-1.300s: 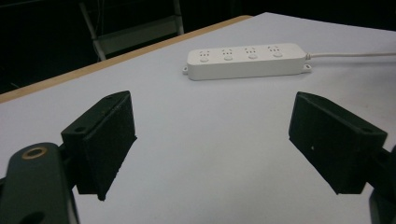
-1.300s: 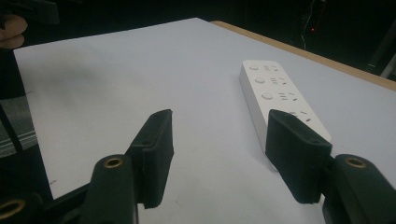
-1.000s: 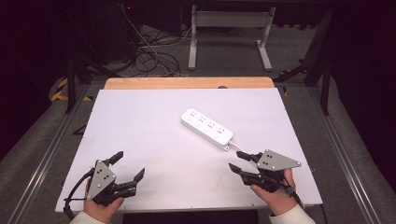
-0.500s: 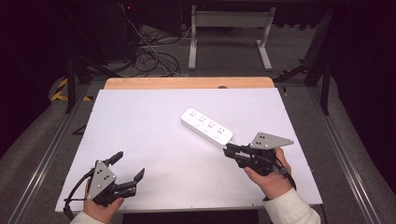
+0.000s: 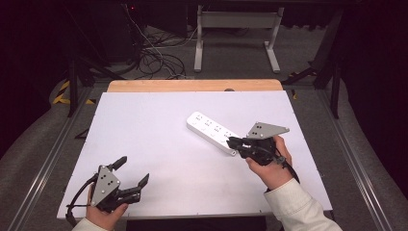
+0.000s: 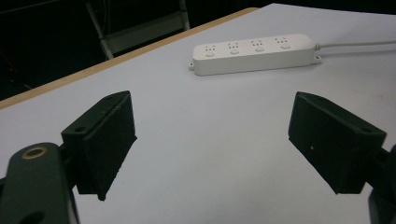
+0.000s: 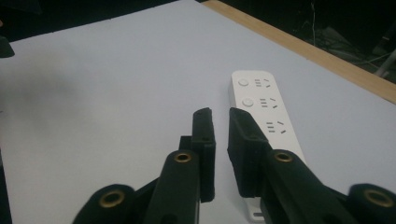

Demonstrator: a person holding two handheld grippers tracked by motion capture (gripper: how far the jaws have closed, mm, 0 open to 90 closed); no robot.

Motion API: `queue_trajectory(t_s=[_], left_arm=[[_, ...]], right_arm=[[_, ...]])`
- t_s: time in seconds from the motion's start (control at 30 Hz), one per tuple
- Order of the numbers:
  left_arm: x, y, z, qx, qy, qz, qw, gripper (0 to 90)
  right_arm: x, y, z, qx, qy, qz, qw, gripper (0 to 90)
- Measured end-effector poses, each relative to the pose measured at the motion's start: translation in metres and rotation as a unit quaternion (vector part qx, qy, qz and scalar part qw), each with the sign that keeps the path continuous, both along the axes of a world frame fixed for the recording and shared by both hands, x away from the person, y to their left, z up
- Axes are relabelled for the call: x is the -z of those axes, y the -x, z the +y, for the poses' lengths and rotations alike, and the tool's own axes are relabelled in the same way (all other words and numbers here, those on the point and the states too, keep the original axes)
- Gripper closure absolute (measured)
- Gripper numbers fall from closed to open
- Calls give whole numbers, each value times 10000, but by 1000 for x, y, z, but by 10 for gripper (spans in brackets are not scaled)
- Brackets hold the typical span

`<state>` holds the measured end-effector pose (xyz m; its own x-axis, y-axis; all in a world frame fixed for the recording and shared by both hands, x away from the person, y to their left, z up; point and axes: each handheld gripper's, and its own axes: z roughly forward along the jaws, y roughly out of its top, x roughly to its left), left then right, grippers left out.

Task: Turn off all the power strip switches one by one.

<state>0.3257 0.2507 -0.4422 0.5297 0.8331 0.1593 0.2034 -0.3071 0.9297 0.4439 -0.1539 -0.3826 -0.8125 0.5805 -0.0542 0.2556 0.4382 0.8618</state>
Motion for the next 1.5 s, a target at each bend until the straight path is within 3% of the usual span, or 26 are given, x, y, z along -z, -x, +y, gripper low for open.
queue_trajectory(t_s=[0.1,0.23,0.3,0.43,0.53,0.57,0.73,0.9,0.93,1.17,1.5], left_arm=[[0,0,0,-5,-3,-9,10000,155],[0,0,1,-25,-19,-53,10000,154],[0,0,1,-22,-18,-55,10000,154],[0,0,1,-30,-22,-56,10000,154],[0,0,1,-32,-23,-55,10000,155],[0,0,1,-32,-23,-55,10000,155],[0,0,1,-29,-21,-56,10000,154],[0,-1,1,-22,-22,-44,10000,156],[0,-1,1,-17,-11,-16,10000,157],[0,-1,2,-9,-21,-24,10000,157],[0,-1,2,19,6,-19,10000,159]], right_arm=[[-1,-3,1,60,129,-4,9999,882],[-3,-13,3,106,254,240,9993,900],[-4,-14,4,133,302,259,9991,900],[-6,-21,4,247,202,479,9983,900],[-7,-31,4,380,100,874,9954,900],[-7,-31,4,380,100,874,9954,900],[-3,-47,11,558,446,1169,9906,900],[2,-58,18,634,654,1263,9878,900],[5,-64,21,661,785,1309,9861,900],[15,-82,32,690,1102,1460,9807,900],[30,-96,40,761,1232,1635,9759,900]])
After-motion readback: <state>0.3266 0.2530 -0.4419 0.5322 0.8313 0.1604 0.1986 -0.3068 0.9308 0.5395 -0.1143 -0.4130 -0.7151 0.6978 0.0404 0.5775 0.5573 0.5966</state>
